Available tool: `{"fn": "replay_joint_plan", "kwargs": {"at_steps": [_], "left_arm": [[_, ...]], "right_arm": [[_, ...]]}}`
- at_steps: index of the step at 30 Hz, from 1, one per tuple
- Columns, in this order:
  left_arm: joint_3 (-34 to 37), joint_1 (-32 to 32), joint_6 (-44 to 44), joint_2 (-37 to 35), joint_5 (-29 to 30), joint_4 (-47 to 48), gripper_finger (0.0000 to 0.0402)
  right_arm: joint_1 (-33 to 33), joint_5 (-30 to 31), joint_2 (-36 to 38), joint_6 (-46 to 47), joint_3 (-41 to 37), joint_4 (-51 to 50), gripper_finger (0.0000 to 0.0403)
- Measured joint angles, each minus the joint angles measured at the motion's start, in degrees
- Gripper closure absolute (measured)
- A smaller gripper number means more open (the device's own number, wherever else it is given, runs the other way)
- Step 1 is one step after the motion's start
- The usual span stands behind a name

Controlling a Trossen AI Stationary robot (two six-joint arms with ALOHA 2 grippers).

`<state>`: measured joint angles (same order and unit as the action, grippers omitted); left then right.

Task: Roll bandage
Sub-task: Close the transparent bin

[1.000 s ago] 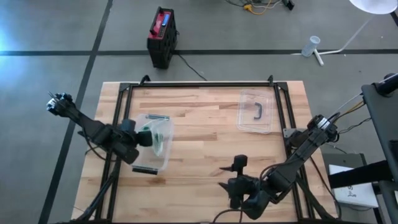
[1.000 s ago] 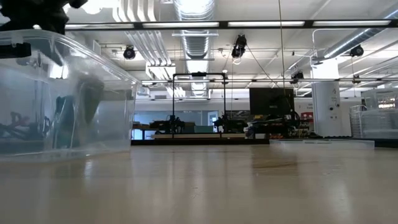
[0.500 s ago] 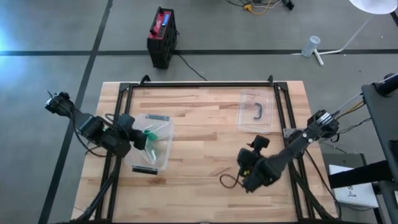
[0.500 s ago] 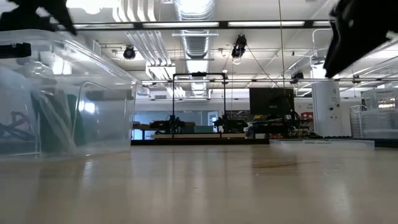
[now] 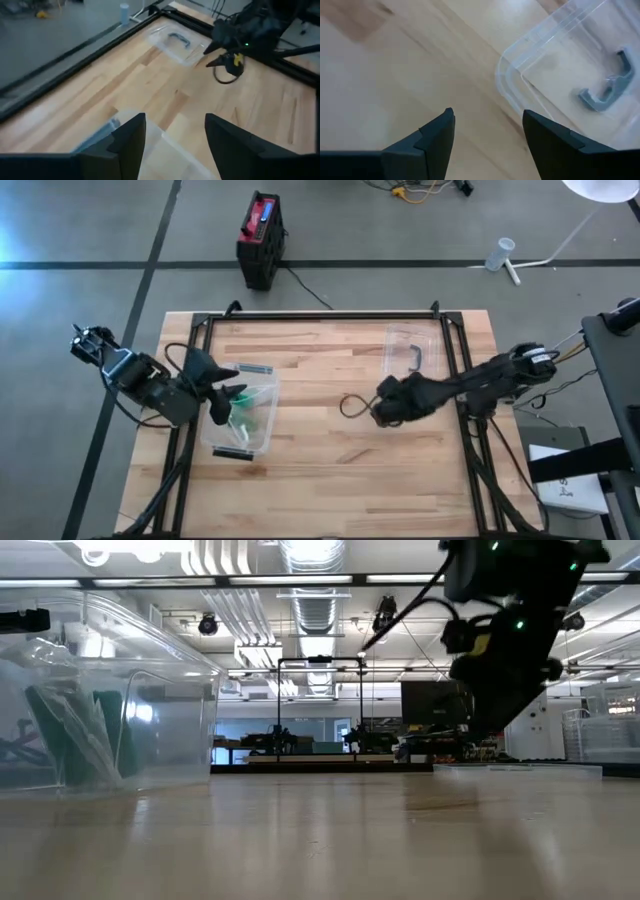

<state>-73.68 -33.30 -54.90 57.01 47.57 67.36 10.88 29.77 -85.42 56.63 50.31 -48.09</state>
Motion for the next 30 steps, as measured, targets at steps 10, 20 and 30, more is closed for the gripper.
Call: {"fn": "replay_joint_plan", "kwargs": {"at_steps": [10, 20, 30], "left_arm": [[1.43, 0.04, 12.53, 1.07, 8.44, 0.40, 0.0238], [7.90, 0.02, 12.09, 0.06, 8.46, -0.65, 0.0276], [9.73, -0.02, 0.92, -4.99, -1.76, 2.92, 0.0286]], "right_arm": [[-13.23, -13.50, -1.23, -7.95, -3.66, 14.96, 0.0197], [-20.57, -15.21, -5.23, -10.22, -3.44, 14.52, 0.0246], [-19.78, -15.86, -7.99, -17.87, -2.73, 15.16, 0.0362]]}}
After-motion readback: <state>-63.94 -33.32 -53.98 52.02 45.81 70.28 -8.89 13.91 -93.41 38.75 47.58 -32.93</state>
